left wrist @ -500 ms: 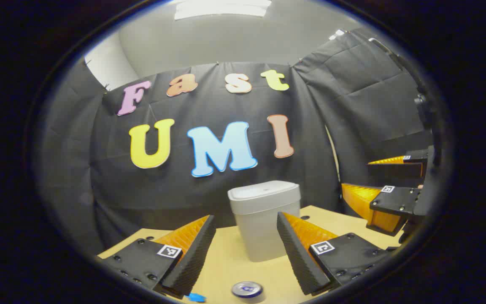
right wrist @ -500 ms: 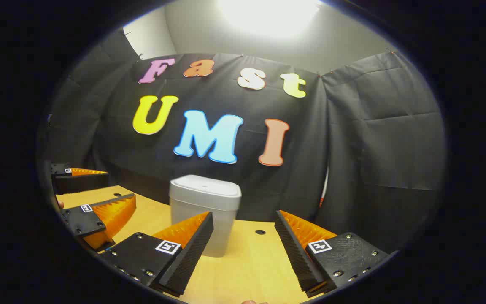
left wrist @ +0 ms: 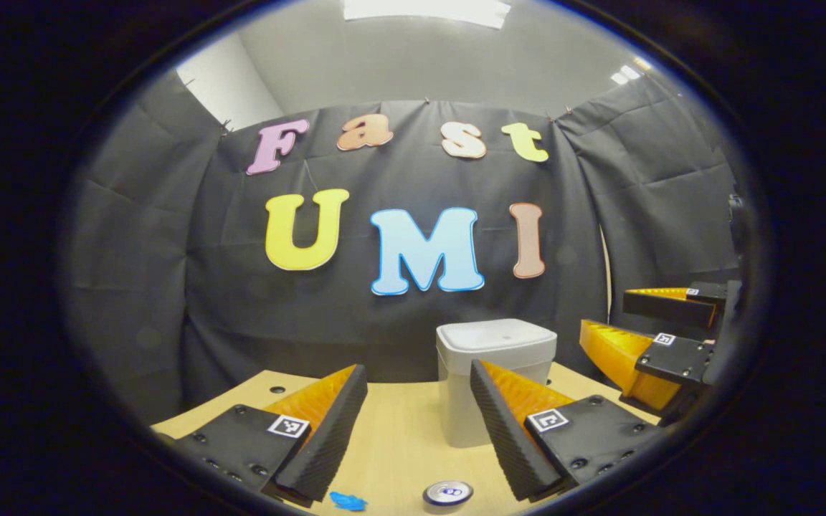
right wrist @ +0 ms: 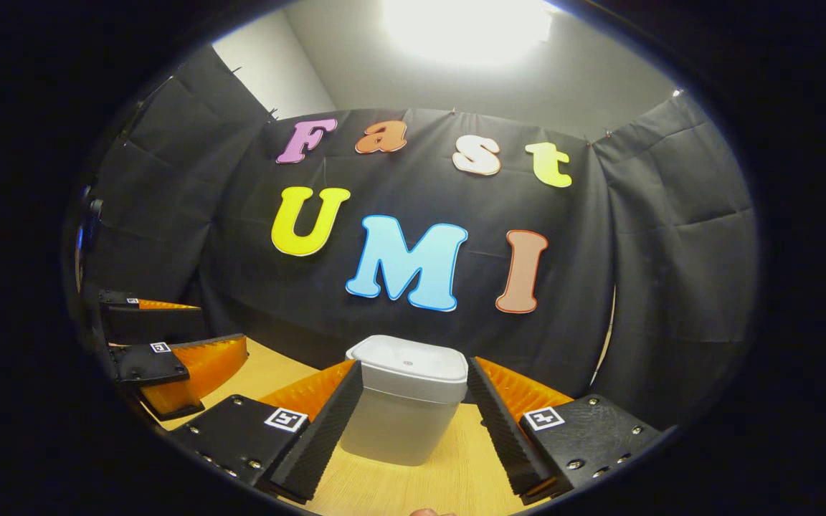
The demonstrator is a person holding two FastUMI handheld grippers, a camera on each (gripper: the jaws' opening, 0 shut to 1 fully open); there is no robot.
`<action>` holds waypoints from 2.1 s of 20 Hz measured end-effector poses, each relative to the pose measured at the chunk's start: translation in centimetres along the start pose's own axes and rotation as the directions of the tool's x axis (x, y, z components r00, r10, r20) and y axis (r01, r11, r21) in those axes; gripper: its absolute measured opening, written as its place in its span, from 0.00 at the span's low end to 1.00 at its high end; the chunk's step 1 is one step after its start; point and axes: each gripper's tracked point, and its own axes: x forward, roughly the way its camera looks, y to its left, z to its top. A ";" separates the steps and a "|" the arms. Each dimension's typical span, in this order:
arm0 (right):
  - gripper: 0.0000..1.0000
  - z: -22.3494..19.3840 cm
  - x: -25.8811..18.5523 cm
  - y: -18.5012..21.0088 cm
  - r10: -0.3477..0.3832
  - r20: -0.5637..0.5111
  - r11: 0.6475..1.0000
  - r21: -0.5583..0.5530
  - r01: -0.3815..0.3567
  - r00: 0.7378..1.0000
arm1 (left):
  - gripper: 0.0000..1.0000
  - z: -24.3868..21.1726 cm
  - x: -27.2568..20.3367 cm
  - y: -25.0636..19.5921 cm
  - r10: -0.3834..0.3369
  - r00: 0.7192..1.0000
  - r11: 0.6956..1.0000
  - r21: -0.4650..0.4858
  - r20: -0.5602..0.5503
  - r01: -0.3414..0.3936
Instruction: Press the lid of the desktop garbage bin to open it, pick up the crumpled paper on the desktop and throw it into the bin, then pick up the pop can on the desktop and drop it into the bin, and finally close the garbage bin lid.
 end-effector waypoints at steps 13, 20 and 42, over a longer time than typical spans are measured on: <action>0.94 -1.6 3.2 -1.2 -0.023 -0.071 0.998 0.056 0.027 0.997 | 0.95 0.2 4.0 2.5 0.031 0.999 1.000 0.003 -0.013 -0.031; 0.88 -2.5 4.1 -1.1 -0.051 -0.113 0.998 0.043 0.056 0.992 | 0.95 -0.1 4.8 3.3 0.018 1.000 1.000 -0.005 -0.026 -0.018; 0.01 -4.8 12.7 -1.3 -0.073 -0.192 0.990 0.103 0.094 0.979 | 0.95 -2.2 5.0 7.3 0.050 0.996 0.998 -0.021 -0.068 -0.052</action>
